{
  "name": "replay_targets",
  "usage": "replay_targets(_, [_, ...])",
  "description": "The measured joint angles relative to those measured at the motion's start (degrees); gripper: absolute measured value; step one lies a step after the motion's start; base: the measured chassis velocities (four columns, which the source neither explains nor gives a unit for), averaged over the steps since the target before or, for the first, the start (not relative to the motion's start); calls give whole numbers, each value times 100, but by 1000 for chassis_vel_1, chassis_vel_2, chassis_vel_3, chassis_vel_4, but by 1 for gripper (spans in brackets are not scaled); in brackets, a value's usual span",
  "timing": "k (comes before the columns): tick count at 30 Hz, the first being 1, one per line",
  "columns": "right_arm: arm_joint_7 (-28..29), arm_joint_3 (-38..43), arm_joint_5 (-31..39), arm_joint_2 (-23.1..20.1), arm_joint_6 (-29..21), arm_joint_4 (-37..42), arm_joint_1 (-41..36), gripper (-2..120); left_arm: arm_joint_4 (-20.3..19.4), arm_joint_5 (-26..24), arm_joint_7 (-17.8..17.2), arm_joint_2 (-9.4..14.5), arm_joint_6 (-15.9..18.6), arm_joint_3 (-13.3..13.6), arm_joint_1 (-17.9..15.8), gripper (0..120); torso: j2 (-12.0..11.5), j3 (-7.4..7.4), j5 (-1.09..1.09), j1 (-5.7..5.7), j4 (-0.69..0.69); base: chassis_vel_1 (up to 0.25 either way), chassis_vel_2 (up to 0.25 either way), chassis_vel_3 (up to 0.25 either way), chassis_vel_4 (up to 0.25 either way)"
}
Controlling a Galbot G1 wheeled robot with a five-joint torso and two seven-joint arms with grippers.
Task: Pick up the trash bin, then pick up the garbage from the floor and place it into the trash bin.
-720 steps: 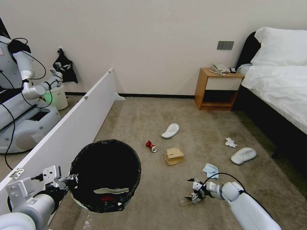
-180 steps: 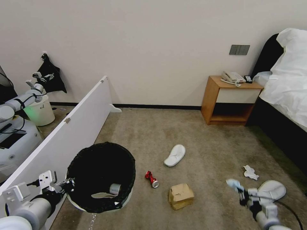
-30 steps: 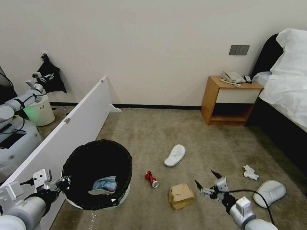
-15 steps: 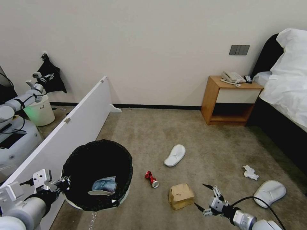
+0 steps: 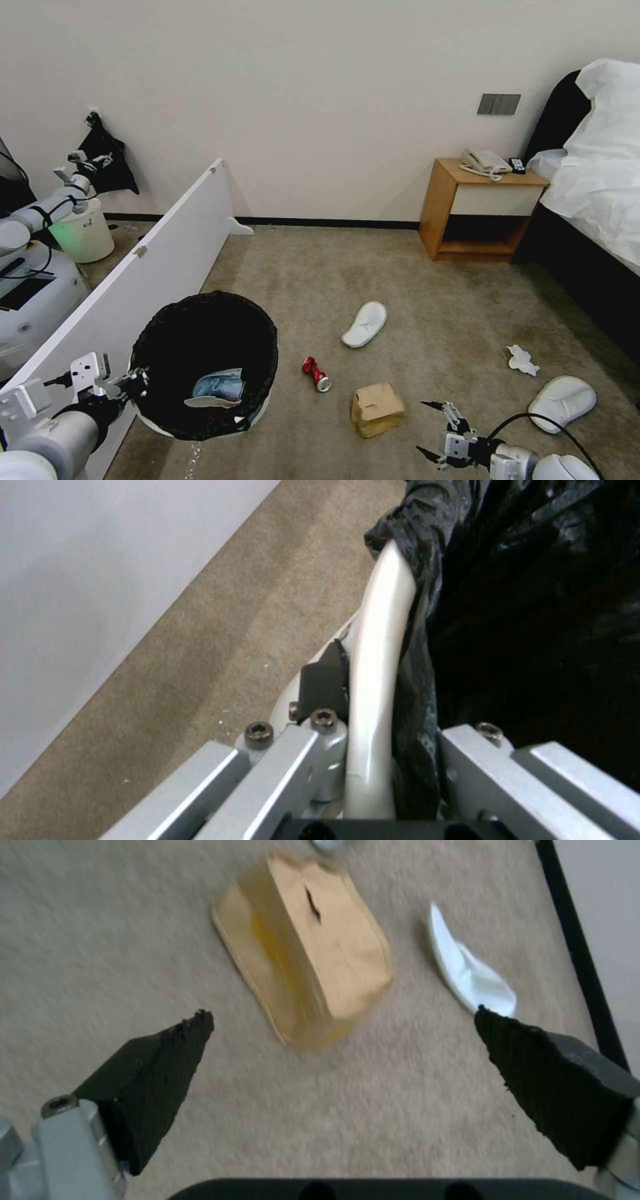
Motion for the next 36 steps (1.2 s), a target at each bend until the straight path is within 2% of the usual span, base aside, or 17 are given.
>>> replay_targets(5, [91, -102, -75, 72, -17, -432, 350, 100, 29, 5, -8, 16, 0, 12, -27, 2, 0, 0, 1, 0, 1, 0, 0, 0, 0])
replay_targets(17, [132, -422, -54, 154, -183, -905, 1027, 100, 93, 5, -9, 18, 0, 23, -68, 2, 0, 0, 0, 0, 1, 0, 0, 0, 0])
replay_targets(36, [41, -1449, -130, 373, -249, -1840, 2145, 100, 230, -23, 1, 64, 0, 14, -162, 2, 0, 1, 0, 0, 1, 0, 0, 0, 0])
